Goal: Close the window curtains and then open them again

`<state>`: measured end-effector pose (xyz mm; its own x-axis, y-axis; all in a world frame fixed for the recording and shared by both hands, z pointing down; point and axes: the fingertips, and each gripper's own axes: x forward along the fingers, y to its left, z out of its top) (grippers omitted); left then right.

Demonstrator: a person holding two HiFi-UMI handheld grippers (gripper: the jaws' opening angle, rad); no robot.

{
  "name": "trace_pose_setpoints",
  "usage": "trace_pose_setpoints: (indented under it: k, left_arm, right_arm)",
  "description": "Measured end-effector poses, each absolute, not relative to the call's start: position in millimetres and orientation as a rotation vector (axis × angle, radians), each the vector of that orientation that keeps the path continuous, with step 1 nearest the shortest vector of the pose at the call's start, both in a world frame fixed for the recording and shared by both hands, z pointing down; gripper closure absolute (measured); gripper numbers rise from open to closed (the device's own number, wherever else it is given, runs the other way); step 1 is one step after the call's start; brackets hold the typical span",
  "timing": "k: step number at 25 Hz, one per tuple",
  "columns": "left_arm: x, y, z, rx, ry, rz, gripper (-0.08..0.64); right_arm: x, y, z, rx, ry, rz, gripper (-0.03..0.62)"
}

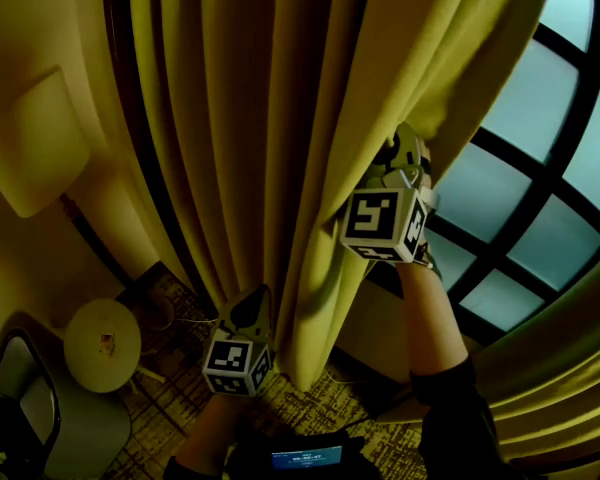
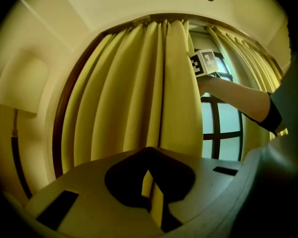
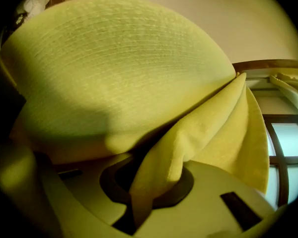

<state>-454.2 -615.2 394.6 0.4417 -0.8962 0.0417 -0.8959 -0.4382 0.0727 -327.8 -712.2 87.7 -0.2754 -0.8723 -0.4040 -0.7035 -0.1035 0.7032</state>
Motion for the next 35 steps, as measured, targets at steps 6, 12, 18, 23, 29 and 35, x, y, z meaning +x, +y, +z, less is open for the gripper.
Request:
trace_pose_setpoints:
  k: [6,12,18,23,29,35]
  left_arm:
    - [-458.8,-612.4,390.2,2.597,-1.626,-0.026,0.552]
    - [-501.0,-626.7,378.3,2.608,-1.619,-0.03,0.552]
    - [-598.3,-681.4,375.4,2.602,-1.59,-0.005,0.552]
    - [-625.8,-694.6,368.8,2.589,-1.579,-0.001,0.552]
    - [-679.2,-741.9,368.0,2.552,-1.648,0.016,0.552]
    - [-703.2,-755.2,360.0,2.507,-1.741,0.021,0.552]
  right_arm:
    - [-343.8,-720.4,93.9,1.698,-1.931,-1.322,0.548]
    - [-387.5,-749.9,94.6,1.698,-1.895,-1.301,0.548]
    - [-486.6,-825.1,98.1,1.671,-1.853,-1.265,0.548]
    - [-522.0,-843.7,97.7,1.625,-1.812,-1.259,0.548]
    - [-593.3,-898.3,108.3,1.553,-1.84,-1.273,0.548]
    - [-620.3,-919.4,107.2,1.509,-1.862,-1.301,0.546]
